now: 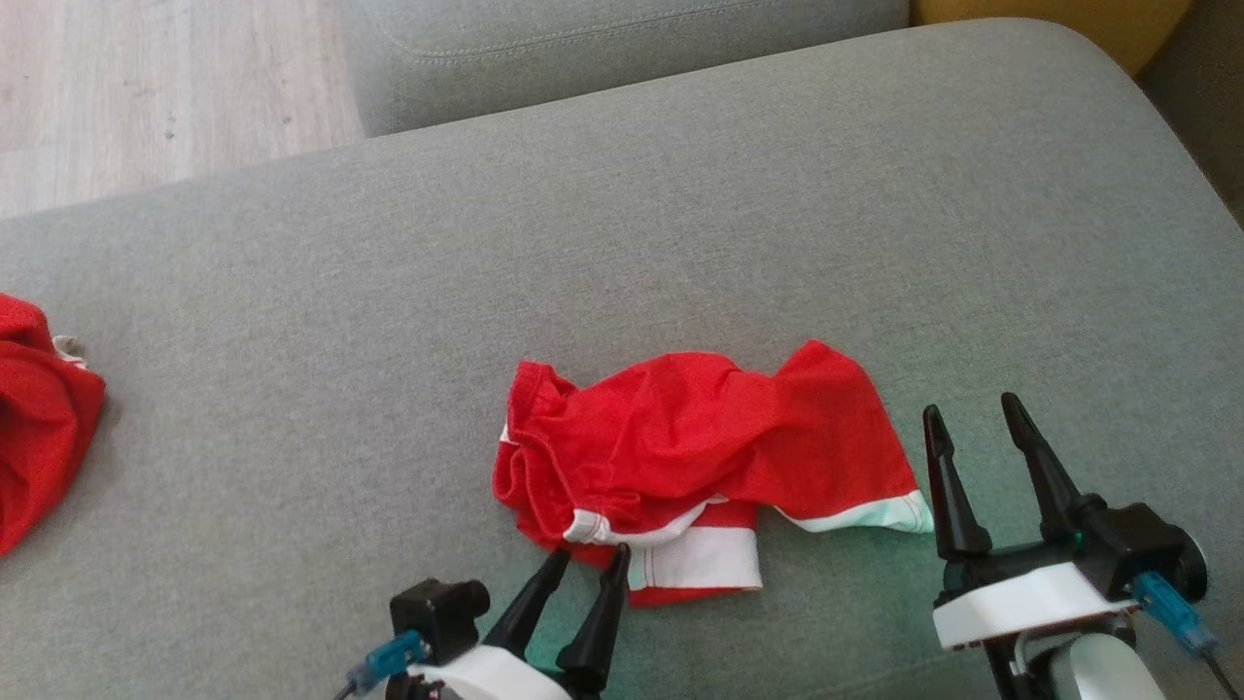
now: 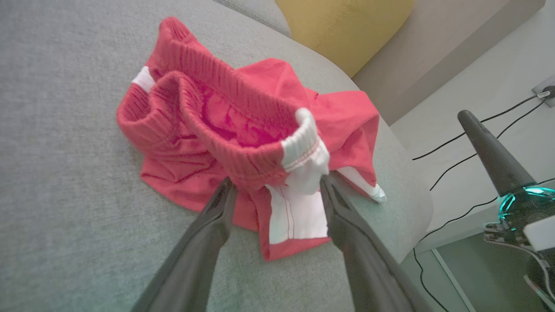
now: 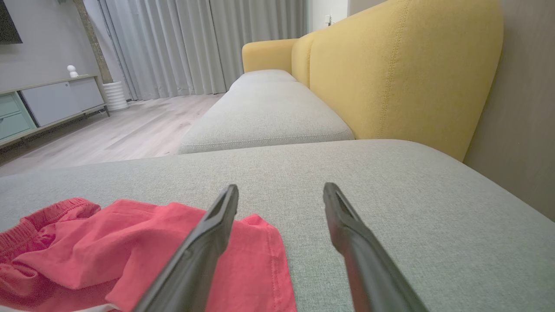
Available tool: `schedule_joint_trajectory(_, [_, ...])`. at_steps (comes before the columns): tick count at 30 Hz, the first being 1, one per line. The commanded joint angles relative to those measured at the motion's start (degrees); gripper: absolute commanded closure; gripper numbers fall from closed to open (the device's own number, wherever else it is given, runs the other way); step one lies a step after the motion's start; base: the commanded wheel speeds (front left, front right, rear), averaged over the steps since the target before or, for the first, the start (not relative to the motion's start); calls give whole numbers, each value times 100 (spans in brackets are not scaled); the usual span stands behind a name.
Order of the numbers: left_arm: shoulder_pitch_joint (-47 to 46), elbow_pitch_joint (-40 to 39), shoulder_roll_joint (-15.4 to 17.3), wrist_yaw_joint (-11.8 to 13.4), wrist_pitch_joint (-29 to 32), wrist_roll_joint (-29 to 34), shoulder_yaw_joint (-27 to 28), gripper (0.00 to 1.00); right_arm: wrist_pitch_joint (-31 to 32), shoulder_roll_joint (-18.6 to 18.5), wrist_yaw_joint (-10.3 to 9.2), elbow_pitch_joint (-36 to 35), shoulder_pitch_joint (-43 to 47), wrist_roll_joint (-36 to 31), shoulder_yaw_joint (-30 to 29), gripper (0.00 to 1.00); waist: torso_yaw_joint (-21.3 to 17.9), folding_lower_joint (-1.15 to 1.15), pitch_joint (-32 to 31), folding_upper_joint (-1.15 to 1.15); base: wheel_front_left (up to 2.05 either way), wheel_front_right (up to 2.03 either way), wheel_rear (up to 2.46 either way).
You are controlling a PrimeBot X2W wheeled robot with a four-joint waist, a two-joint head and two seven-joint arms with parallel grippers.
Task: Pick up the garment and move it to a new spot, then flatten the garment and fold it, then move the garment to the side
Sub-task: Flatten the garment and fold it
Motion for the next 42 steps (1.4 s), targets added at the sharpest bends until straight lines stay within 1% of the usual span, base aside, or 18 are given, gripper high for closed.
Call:
schedule_joint_trajectory(1, [-79,-235,50,28,-1,-46,227,0,-62,-37,44,-167,-165,-26,98,0,3,0,3,0,0,0,0])
schedule_joint_trajectory(13, [95,-774,150,211,219,-328,333,0,-62,-47,44,-152,-184,-15,102,0,22,0,23,0,0,0,0])
schedule_joint_trajectory(20, [201,-992,166,423,339,-510,440,0,-62,-42,44,-143,-194,-6,107,0,9,0,16,0,0,0,0])
schedule_joint_trajectory(28, [367,-1215,209,590,367,-703,586,0,-62,-31,44,-144,-171,-7,93,0,32,0,-3,0,0,0,0])
schedule_joint_trajectory(30, [376,-1229,207,599,377,-725,595,0,-62,-27,44,-143,-170,-7,96,0,35,0,-4,0,0,0,0])
schedule_joint_trajectory(33, [387,-1213,201,683,370,-728,624,0,-62,-18,44,-134,-173,-4,124,0,31,0,-11,0,0,0,0])
schedule_joint_trajectory(38, [357,-1112,171,693,430,-791,631,0,-62,-14,44,-130,-186,-1,129,0,27,0,12,0,0,0,0])
schedule_joint_trajectory(42, [217,-863,96,632,494,-808,599,0,-62,-16,44,-110,-211,-6,155,0,8,0,25,0,0,0,0])
